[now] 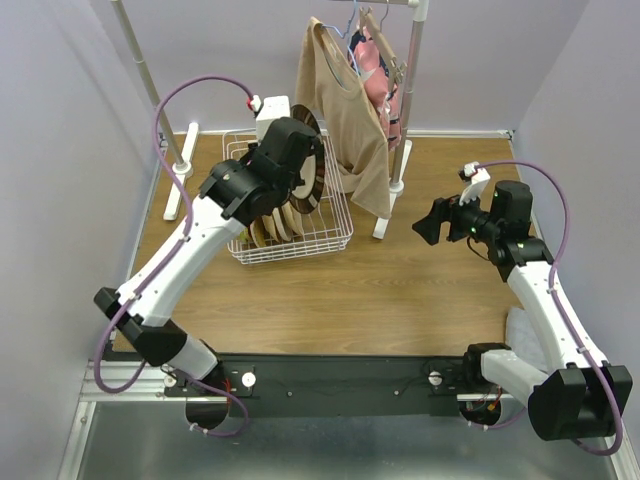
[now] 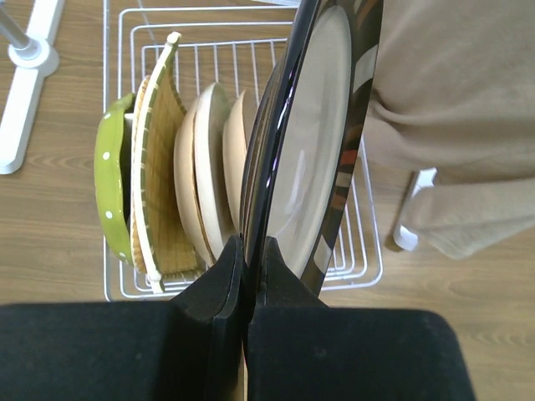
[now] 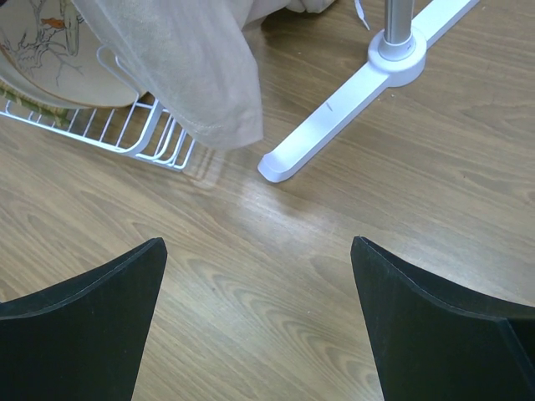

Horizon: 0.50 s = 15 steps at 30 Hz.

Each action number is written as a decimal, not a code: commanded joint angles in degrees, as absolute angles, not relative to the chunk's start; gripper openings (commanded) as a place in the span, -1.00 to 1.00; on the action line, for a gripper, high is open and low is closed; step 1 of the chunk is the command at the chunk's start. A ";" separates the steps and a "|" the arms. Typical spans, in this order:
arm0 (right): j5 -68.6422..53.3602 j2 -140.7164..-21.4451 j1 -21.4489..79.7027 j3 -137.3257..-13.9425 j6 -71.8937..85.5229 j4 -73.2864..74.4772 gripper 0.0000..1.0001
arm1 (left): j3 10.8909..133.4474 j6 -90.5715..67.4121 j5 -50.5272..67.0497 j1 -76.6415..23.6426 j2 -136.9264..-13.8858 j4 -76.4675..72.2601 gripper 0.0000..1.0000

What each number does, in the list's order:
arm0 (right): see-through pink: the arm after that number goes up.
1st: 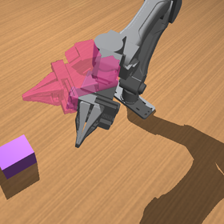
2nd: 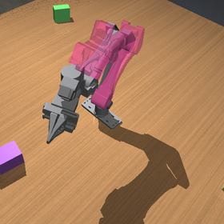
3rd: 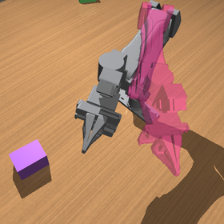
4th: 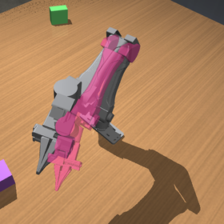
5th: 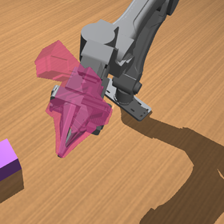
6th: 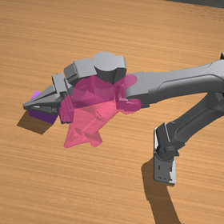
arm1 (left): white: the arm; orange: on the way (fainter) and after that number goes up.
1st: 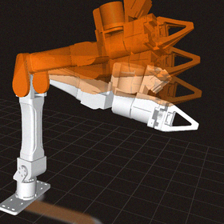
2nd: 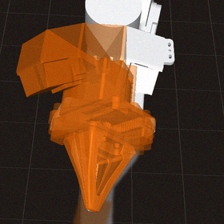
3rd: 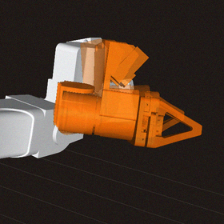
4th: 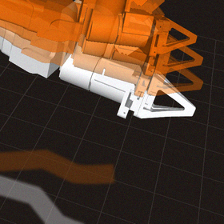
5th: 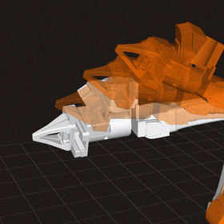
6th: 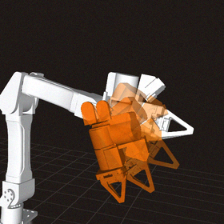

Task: Load the plates into the dish rack
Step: Pass the plate from the left arm to the right

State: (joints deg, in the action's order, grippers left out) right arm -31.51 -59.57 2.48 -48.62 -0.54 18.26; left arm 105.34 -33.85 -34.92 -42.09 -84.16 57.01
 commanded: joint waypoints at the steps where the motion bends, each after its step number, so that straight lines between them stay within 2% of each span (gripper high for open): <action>1: -30.23 -58.45 2.02 -47.46 -1.05 16.87 1.00 | 110.74 -37.26 -46.92 -42.63 -87.70 54.75 -1.00; 15: -30.67 -57.83 1.93 -47.11 -1.14 16.87 1.00 | 116.27 -41.92 -50.71 -44.03 -97.91 61.17 -1.00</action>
